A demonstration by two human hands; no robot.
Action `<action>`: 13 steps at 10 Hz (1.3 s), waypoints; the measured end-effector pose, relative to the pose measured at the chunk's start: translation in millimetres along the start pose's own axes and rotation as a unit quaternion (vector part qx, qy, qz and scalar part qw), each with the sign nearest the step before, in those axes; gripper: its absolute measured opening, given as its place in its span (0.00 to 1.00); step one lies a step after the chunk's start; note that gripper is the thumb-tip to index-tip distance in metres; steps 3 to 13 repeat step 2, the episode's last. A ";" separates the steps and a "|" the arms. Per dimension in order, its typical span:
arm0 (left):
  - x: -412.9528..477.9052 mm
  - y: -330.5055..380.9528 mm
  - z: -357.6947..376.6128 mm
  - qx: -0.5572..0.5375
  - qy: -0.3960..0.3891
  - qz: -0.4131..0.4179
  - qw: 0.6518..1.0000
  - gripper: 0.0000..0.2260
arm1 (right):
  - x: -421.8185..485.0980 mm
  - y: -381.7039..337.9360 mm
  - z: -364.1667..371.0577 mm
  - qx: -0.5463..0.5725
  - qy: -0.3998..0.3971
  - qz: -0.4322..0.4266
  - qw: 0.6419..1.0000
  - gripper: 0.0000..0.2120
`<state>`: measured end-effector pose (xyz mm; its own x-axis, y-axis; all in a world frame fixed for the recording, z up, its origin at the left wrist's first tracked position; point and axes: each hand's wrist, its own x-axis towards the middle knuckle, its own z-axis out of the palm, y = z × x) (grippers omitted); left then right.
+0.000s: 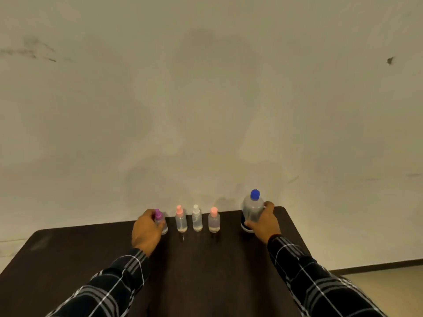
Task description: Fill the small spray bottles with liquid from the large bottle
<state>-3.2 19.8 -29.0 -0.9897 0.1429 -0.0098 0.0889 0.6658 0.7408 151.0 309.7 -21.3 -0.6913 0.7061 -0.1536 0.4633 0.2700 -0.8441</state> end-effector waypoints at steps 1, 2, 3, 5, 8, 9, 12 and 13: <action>-0.1 7.3 -9.5 0.004 -0.033 -0.004 0.999 0.13 | -8.1 -3.9 -8.4 0.025 -0.002 0.021 0.999 0.57; -13.1 21.8 -22.7 -0.019 -0.036 0.021 0.999 0.12 | -22.9 -9.2 -19.4 0.029 0.013 0.013 0.999 0.62; -13.1 21.8 -22.7 -0.019 -0.036 0.021 0.999 0.12 | -22.9 -9.2 -19.4 0.029 0.013 0.013 0.999 0.62; -13.1 21.8 -22.7 -0.019 -0.036 0.021 0.999 0.12 | -22.9 -9.2 -19.4 0.029 0.013 0.013 0.999 0.62; -13.1 21.8 -22.7 -0.019 -0.036 0.021 0.999 0.12 | -22.9 -9.2 -19.4 0.029 0.013 0.013 0.999 0.62; -13.1 21.8 -22.7 -0.019 -0.036 0.021 0.999 0.12 | -22.9 -9.2 -19.4 0.029 0.013 0.013 0.999 0.62; -13.1 21.8 -22.7 -0.019 -0.036 0.021 0.999 0.12 | -22.9 -9.2 -19.4 0.029 0.013 0.013 0.999 0.62; -13.1 21.8 -22.7 -0.019 -0.036 0.021 0.999 0.12 | -22.9 -9.2 -19.4 0.029 0.013 0.013 0.999 0.62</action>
